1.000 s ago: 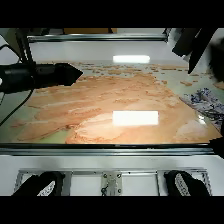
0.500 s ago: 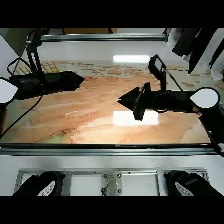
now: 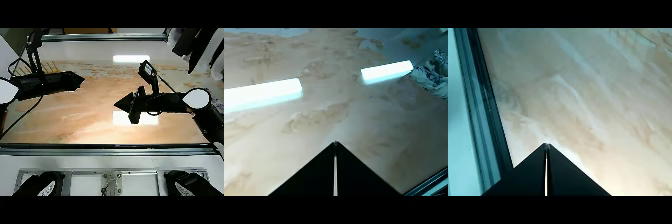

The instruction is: Fold the clothes and pants, and hang the long-sleeved shirts on hangers.

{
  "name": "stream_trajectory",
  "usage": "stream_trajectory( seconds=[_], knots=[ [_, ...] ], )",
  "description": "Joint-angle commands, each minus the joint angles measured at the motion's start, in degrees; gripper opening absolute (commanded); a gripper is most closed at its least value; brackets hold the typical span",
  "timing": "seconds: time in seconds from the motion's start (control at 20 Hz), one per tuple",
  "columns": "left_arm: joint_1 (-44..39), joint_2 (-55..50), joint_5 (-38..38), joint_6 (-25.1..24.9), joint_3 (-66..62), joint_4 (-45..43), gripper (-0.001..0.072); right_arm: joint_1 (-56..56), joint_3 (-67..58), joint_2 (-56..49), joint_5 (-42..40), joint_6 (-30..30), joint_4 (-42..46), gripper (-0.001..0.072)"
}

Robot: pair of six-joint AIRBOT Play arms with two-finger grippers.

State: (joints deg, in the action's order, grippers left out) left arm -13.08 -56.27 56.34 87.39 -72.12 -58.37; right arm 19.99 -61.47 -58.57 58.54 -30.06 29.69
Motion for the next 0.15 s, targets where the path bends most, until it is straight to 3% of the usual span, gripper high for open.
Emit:
stream_trajectory(
  seconds=[0.0, 0.1],
  knots=[
    [-0.02, 0.02, 0.0, 0.0, 0.02, -0.04, 0.0019, 0.11, 0.02, -0.04, 0.02, 0.04, 0.09, 0.0032],
    [-0.04, 0.02, 0.0, 0.0, 0.02, -0.02, 0.0019, 0.11, 0.02, -0.04, 0.02, 0.04, 0.09, 0.0033]
  ],
)
